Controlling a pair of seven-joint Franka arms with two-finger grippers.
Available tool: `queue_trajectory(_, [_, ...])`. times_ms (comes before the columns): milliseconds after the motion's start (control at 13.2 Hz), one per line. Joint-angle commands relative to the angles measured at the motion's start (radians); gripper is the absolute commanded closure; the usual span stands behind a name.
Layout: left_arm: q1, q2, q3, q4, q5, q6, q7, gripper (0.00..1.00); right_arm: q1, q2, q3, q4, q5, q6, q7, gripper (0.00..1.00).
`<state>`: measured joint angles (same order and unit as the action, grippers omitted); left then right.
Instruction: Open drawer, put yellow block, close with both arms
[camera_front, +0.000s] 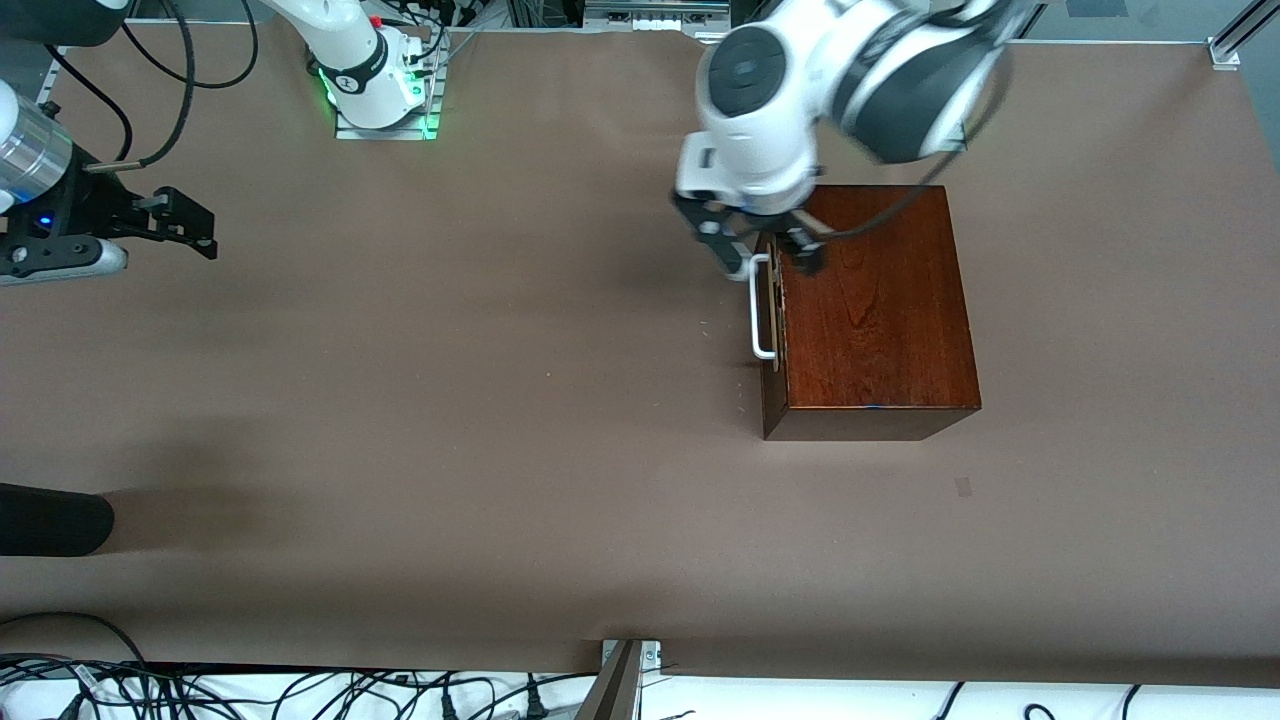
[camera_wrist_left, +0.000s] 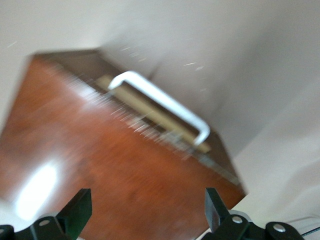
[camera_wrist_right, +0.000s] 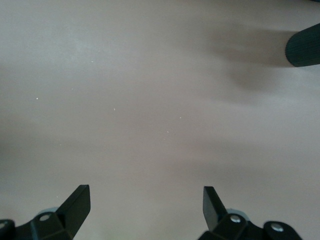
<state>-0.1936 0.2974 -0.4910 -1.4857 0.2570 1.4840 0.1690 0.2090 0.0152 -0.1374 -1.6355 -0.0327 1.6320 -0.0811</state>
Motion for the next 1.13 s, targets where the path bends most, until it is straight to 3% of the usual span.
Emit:
queue_trajectory(0, [0.124, -0.006, -0.011, 0.103, 0.004, -0.132, 0.009, 0.00, 0.003, -0.011, -0.001, 0.003, -0.003, 0.000, 0.007, 0.00])
queue_trajectory(303, [0.250, -0.030, 0.006, 0.195, -0.013, -0.153, 0.004, 0.00, 0.003, -0.012, 0.002, 0.003, -0.004, 0.002, 0.009, 0.00])
queue_trajectory(681, [0.426, -0.009, 0.009, 0.219, -0.097, -0.122, -0.005, 0.00, 0.003, -0.012, 0.016, 0.003, -0.004, 0.003, 0.011, 0.00])
queue_trajectory(757, [0.412, -0.018, 0.046, 0.210, -0.120, -0.075, -0.006, 0.00, 0.003, -0.012, 0.018, 0.003, -0.004, 0.003, 0.011, 0.00])
queue_trajectory(908, [0.239, -0.061, 0.307, 0.165, -0.194, -0.022, -0.005, 0.00, 0.003, -0.015, 0.015, 0.002, -0.003, -0.012, 0.011, 0.00])
queue_trajectory(984, [0.180, -0.096, 0.406, 0.116, -0.252, 0.002, -0.008, 0.00, 0.003, -0.018, 0.012, 0.000, -0.003, -0.018, 0.011, 0.00])
queue_trajectory(1059, [0.162, -0.128, 0.458, 0.052, -0.296, 0.057, -0.008, 0.00, 0.001, -0.023, 0.004, 0.002, -0.006, -0.038, 0.012, 0.00])
